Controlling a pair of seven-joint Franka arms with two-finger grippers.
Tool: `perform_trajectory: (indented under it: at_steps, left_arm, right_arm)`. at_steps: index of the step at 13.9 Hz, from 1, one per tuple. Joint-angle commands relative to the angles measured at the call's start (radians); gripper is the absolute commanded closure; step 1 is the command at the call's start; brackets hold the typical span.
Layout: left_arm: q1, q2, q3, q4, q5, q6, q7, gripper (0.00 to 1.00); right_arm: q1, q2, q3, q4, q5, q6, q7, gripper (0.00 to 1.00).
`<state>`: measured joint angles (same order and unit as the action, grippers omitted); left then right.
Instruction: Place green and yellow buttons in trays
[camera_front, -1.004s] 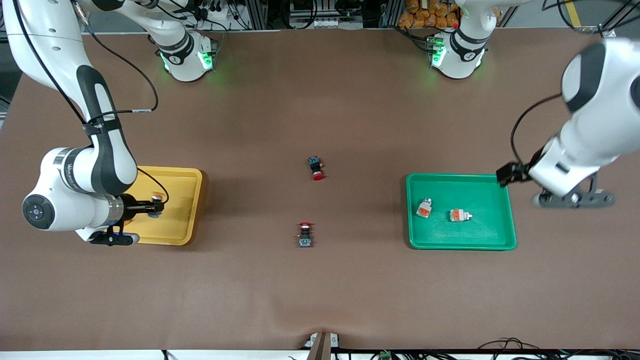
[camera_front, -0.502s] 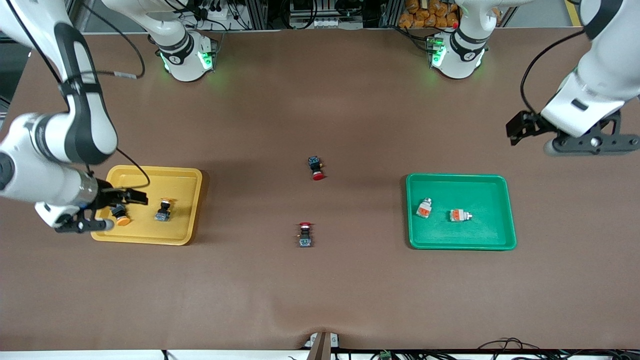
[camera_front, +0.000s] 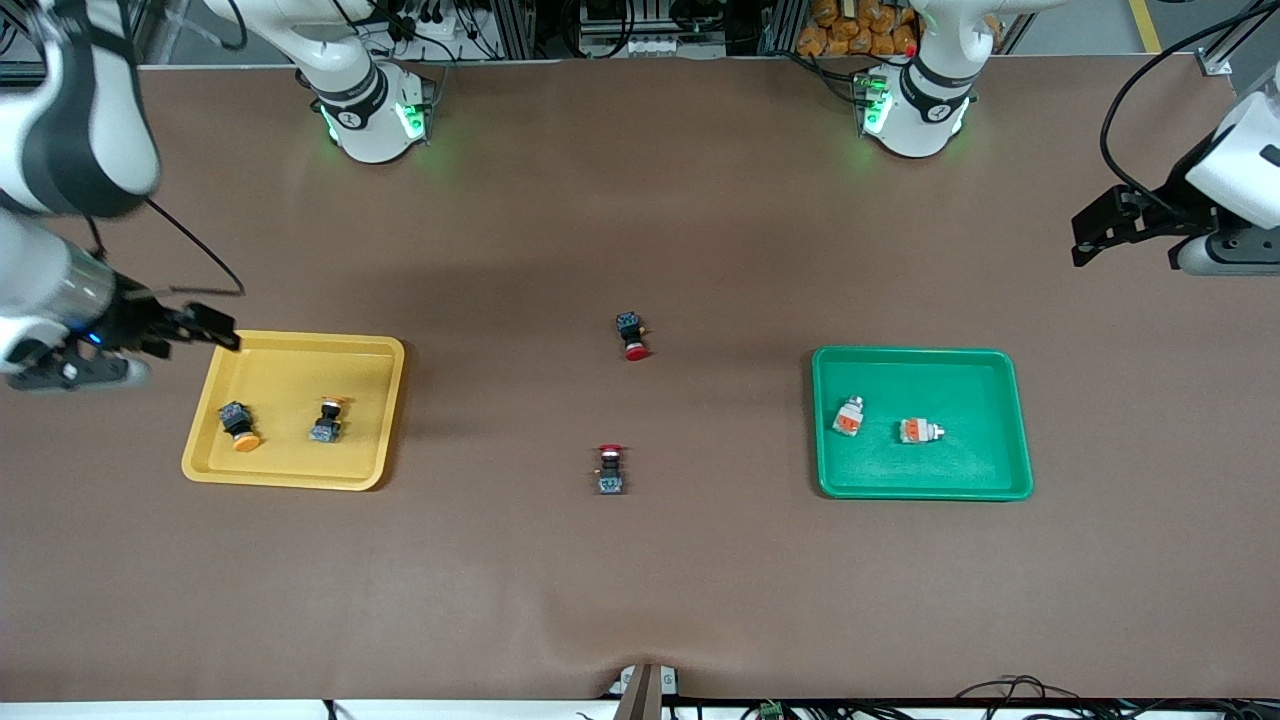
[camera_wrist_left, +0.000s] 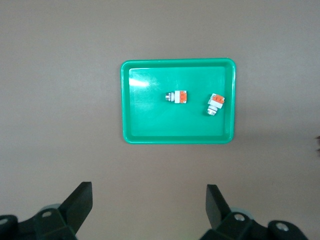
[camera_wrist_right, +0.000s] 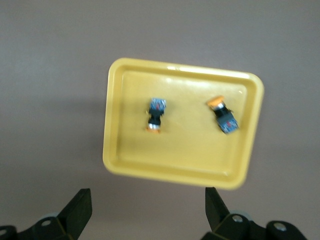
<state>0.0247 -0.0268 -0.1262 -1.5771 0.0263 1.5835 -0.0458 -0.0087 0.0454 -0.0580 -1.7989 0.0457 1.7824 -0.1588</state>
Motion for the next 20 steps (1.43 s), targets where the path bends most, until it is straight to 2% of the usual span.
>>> perform_trajectory:
  at_steps: [1, 4, 6, 8, 12, 20]
  left_arm:
    - [-0.022, -0.022, 0.016, -0.017, -0.013, -0.007, 0.007, 0.0]
    - [-0.02, -0.033, 0.048, -0.015, -0.014, -0.008, 0.071, 0.0]
    - [-0.02, -0.033, 0.054, -0.015, -0.014, -0.011, 0.101, 0.0]
    - [-0.022, -0.036, 0.053, -0.018, -0.014, -0.042, 0.106, 0.0]
    - [-0.02, -0.039, 0.054, -0.014, -0.013, -0.043, 0.106, 0.0]
    - [-0.011, -0.033, 0.048, 0.006, -0.014, -0.048, 0.067, 0.0]
  right_arm:
    - [-0.02, -0.059, 0.017, 0.069, -0.03, -0.133, 0.004, 0.0]
    - [-0.02, -0.119, 0.014, 0.087, -0.033, -0.233, 0.01, 0.0]
    - [-0.039, -0.11, 0.017, 0.188, -0.032, -0.32, 0.057, 0.0]
    - [-0.039, -0.099, 0.02, 0.248, -0.029, -0.353, 0.073, 0.0]
    - [-0.043, -0.101, 0.02, 0.277, -0.018, -0.385, 0.174, 0.0]
    - [-0.043, -0.099, 0.02, 0.277, -0.023, -0.391, 0.157, 0.0]
